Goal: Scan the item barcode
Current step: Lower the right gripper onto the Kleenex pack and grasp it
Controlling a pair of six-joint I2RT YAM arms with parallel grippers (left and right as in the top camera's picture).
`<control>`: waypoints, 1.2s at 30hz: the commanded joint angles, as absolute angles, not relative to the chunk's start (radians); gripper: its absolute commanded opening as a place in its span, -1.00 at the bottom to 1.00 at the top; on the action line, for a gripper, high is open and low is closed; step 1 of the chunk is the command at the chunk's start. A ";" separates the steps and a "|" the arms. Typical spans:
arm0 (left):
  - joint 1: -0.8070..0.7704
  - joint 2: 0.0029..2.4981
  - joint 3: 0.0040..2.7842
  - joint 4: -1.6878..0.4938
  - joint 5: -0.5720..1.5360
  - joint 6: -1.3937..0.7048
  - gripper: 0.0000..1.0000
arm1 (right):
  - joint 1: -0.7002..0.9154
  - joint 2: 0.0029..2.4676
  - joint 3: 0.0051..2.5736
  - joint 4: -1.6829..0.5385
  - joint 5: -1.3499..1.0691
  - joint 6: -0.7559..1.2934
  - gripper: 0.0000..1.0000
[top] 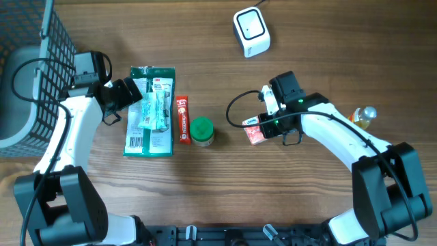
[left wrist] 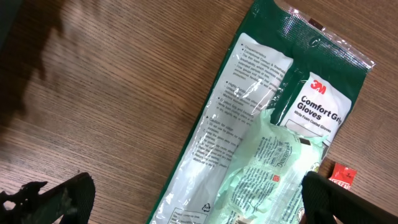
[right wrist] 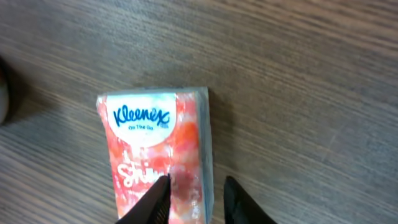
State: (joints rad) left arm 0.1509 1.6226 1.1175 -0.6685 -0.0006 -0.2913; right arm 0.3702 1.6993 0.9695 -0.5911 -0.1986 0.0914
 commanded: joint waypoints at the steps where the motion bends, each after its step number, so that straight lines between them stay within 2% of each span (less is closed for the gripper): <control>1: 0.155 1.602 1.127 -0.665 0.007 -0.297 1.00 | 0.374 1.711 0.950 -0.568 -0.235 0.078 -0.38; 29: 0.155 1.602 1.127 -0.665 0.007 -0.297 1.00 | 0.374 1.711 0.829 -0.419 -0.278 0.079 -0.41; 32: 0.155 1.602 1.127 -0.665 0.007 -0.297 1.00 | 0.374 1.711 0.829 -0.418 -0.255 0.081 -0.55; 36: 0.155 1.602 1.127 -0.665 0.007 -0.297 1.00 | 0.374 1.711 0.823 -0.417 -0.241 0.082 -0.56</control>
